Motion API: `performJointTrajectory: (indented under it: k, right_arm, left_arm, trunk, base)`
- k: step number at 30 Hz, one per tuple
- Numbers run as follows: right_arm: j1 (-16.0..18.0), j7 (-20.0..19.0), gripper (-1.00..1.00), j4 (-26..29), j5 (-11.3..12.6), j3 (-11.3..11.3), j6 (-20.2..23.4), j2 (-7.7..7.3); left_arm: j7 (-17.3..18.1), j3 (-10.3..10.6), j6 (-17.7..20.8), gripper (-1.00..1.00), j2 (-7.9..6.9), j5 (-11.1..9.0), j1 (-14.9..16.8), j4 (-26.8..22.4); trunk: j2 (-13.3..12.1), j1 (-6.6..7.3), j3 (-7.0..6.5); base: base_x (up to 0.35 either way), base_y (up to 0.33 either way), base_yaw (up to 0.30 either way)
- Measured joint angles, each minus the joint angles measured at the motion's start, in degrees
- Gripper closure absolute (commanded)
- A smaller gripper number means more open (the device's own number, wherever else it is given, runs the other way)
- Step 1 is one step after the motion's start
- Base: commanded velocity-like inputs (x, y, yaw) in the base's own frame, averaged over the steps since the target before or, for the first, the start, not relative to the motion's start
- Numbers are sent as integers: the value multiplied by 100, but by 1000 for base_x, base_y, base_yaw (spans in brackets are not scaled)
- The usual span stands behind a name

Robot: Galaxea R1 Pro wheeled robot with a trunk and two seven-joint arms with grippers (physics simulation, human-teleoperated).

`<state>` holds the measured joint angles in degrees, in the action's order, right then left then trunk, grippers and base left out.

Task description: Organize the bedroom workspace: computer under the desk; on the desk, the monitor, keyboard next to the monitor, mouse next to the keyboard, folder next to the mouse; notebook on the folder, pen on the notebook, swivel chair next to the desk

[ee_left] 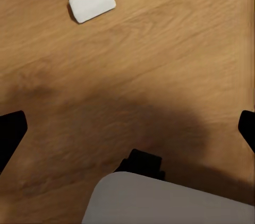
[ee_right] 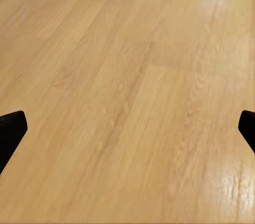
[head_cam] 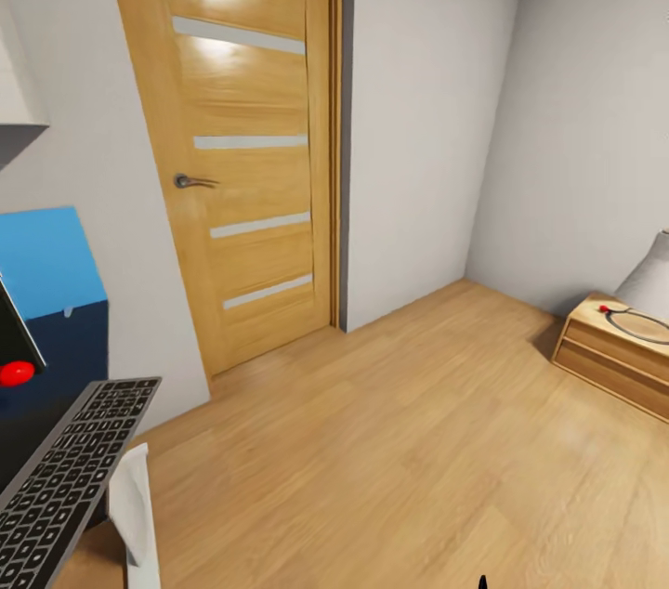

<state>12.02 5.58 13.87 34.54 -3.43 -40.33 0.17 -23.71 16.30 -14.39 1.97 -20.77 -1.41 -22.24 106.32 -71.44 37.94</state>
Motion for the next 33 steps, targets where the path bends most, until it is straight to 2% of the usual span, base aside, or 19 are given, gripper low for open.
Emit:
performJointTrajectory:
  k: [9, 24, 33]
  right_arm:
    - [0, 1, -100, 0, 9, 2, 0, 1]
    - [0, 5, -100, 0, 10, 2, -1, 2]
    - [1, 7, -100, -1, 10, 2, -1, 2]
  left_arm:
    - [0, 0, 0, -100, -7, 0, 0, 6]
    - [1, 0, 1, -100, -7, -4, 0, 9]
    - [1, 0, 1, -100, -7, -5, 0, 9]
  trunk:
    - [0, 0, 5]
    - [0, 0, 126]
    - [0, 0, 191]
  base:
    - [320, -88, -2]
    - [320, -135, 2]
    - [320, -135, 153]
